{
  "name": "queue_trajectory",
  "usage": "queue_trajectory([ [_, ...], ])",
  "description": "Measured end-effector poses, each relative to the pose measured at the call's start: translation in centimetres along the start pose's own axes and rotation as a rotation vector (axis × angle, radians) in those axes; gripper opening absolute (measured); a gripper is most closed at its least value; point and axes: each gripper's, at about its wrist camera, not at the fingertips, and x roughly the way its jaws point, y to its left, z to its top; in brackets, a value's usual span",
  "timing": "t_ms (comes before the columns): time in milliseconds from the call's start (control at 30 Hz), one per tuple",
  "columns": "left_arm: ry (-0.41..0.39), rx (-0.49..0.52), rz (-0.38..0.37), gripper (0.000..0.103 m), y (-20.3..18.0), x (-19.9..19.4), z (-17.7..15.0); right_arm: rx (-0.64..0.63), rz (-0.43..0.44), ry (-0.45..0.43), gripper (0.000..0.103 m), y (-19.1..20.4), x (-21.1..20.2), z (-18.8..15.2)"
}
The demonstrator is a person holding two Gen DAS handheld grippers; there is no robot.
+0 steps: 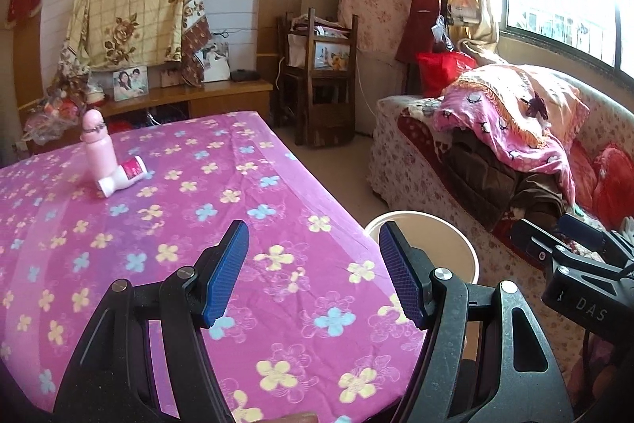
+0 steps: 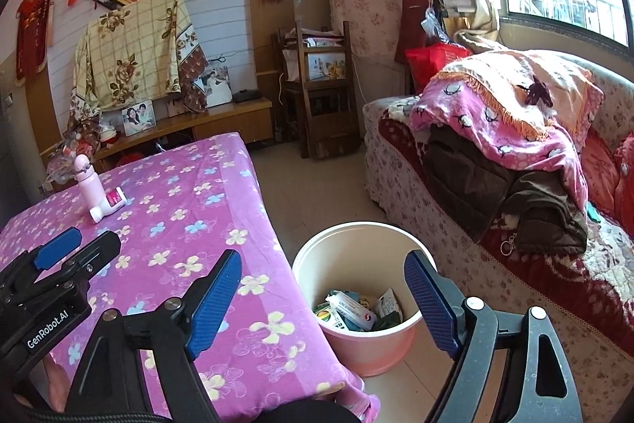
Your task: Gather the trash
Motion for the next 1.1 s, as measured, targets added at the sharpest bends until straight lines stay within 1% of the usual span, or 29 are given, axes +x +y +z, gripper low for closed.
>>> queue_trajectory([
  [67,-0.007,0.002,0.01,0.067,0.1,-0.4,0.0,-0.006,0.001,-0.009,0.086,0.3,-0.5,-0.2],
  [200,-0.026,0.012,0.026,0.067,0.2,-1.3,0.0,-0.003,0.005,-0.016,0.086,0.5,-1.2,-0.4],
  [633,-0.048,0.025,0.034,0.067,-0.2,-3.0,0.1,0.009,0.009,-0.03,0.087,0.1,-2.3,-0.4],
  [1100,-0.036,0.045,0.04,0.067,-0.7,-3.2,-0.2,0.042,0.019,-0.01,0.087,-1.1,-2.1,-1.0],
])
